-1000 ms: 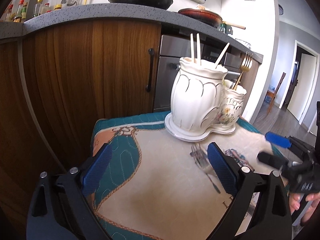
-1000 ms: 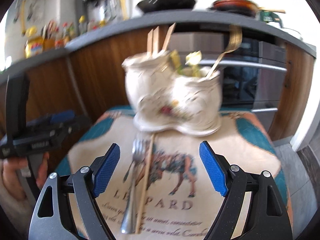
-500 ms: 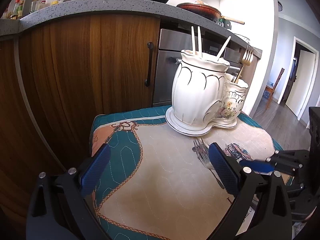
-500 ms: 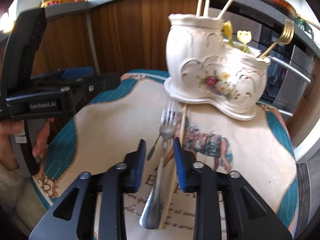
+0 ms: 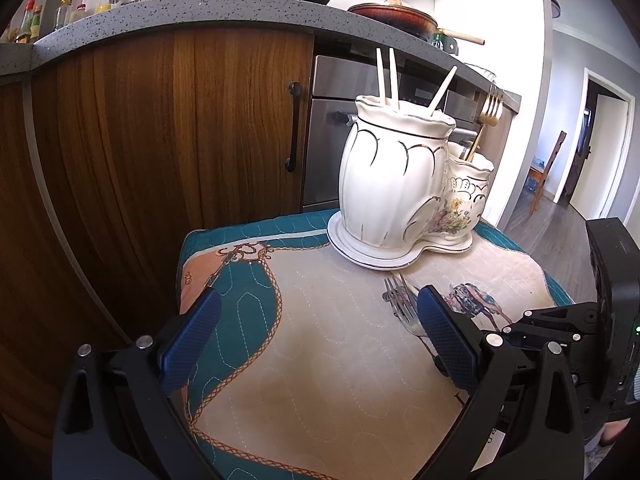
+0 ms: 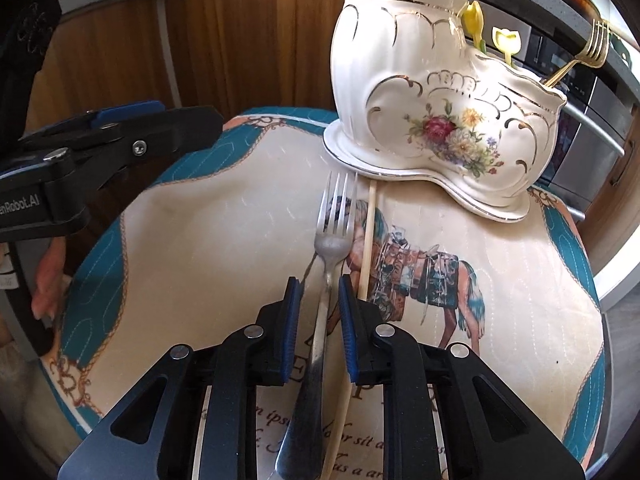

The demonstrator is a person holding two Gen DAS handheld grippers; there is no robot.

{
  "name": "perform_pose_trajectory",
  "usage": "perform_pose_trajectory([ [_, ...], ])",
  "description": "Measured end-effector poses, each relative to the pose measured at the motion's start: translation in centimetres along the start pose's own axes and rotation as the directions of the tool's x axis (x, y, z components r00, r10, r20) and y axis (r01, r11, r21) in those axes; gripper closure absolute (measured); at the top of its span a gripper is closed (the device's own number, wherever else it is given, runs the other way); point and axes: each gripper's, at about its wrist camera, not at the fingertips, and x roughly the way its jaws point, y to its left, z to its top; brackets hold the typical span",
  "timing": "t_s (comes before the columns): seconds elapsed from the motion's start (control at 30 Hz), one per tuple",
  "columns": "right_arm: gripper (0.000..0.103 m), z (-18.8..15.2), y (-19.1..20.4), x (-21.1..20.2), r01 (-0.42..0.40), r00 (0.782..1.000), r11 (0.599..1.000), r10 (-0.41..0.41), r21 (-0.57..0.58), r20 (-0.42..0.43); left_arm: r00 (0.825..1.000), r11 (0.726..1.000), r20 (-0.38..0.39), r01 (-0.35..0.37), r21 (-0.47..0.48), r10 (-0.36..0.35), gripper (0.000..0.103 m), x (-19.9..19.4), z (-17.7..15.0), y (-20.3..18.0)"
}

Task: Organize utensils
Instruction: 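Grasp the silver fork with the right tool while the left tool moves toward the last chopstick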

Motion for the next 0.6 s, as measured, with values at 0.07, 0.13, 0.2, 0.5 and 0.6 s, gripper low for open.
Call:
perform_pose_trajectory([
  [0.07,0.094,0.0,-0.1,0.0,-0.010,1.000,1.000,0.010,0.009,-0.001,1.000,1.000,0.001,0.001,0.000,-0.001,0.006,0.0,0.0,0.0],
  [0.13,0.095,0.1,-0.1,0.1,-0.003,1.000,1.000,0.003,0.007,0.003,1.000,1.000,0.001,-0.001,0.001,0.001,0.006,0.0,0.0,0.0],
  [0.2,0.096,0.2,-0.3,0.1,-0.015,1.000,1.000,0.015,0.023,0.005,1.000,1.000,0.003,-0.001,0.000,0.001,0.006,-0.1,0.0,-0.1],
  [0.5,0.097,-0.3,-2.9,-3.2,-0.076,0.994,0.991,0.066,0.112,0.088,1.000,1.000,-0.004,-0.015,-0.012,0.015,0.006,0.0,0.7,-0.9],
  [0.6,0.097,-0.9,-4.4,-4.8,-0.066,0.992,0.989,0.050,0.136,0.115,0.999,1.000,-0.039,0.005,-0.005,-0.005,0.006,0.6,0.9,-2.3],
])
